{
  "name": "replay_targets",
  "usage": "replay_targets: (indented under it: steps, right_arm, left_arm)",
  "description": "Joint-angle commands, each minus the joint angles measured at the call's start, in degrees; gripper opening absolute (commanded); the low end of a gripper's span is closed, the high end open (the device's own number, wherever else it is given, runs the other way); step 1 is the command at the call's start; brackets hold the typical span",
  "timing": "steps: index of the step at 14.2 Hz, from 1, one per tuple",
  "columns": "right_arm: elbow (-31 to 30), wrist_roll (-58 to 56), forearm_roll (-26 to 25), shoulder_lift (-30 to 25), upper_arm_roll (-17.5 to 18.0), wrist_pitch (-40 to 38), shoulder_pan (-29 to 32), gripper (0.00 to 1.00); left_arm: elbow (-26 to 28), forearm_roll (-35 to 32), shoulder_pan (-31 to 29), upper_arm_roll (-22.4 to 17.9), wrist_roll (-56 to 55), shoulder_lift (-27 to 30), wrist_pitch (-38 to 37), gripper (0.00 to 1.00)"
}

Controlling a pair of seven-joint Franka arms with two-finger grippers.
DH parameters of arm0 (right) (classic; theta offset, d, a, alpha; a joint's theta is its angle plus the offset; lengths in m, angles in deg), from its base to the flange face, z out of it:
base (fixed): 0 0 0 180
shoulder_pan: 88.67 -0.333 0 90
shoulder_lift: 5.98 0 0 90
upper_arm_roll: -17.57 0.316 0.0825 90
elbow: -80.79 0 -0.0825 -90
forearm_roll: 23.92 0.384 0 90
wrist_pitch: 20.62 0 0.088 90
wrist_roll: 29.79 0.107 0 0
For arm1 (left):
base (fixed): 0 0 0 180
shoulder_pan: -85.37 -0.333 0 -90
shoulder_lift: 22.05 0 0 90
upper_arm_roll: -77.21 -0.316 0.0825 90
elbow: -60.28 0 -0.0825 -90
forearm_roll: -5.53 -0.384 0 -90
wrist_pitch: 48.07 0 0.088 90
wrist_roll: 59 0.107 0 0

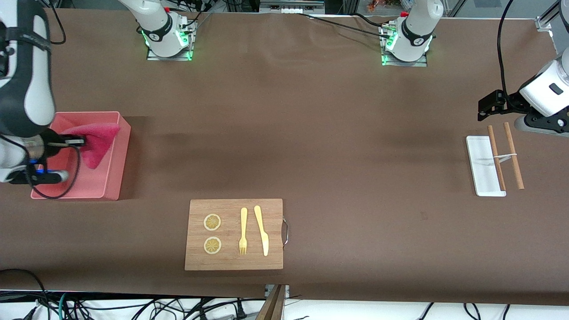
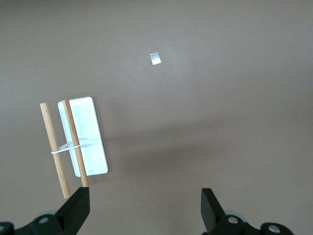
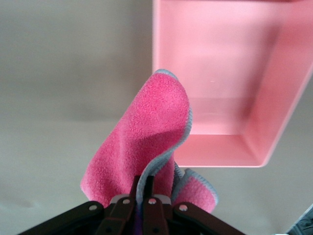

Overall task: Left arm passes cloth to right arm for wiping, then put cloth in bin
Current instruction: 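Lower the cloth into the pink bin with the right gripper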

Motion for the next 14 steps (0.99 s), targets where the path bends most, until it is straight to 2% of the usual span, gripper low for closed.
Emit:
replay_targets:
  steps: [1,3,7,14]
  right_arm:
    - [-1.49,-5.78,-4.11,-1.7,-1.12,-0.41,1.64,0.0]
    - [-3.68,-8.77,-5.09,-1.7,-2.35,3.18,2.87,0.0]
    - [-15.97,-12.56,-4.31,-1.7,-5.52,17.14,3.84,0.0]
    - [-26.88,-12.04,-3.78,-1.17,-5.61,32.44,4.64,0.0]
  left_arm:
    - [-1.4,-0.82,-0.06,0.22,0.98,-0.47,-1.12,1.0]
    - [-1.4,-0.82,-0.06,0.3,0.89,-0.47,-1.12,1.0]
    - [-1.4,-0.82,-0.06,0.31,0.89,-0.47,-1.12,1.0]
    - [-1.4,-0.82,-0.06,0.31,0.98,-0.38,-1.12,1.0]
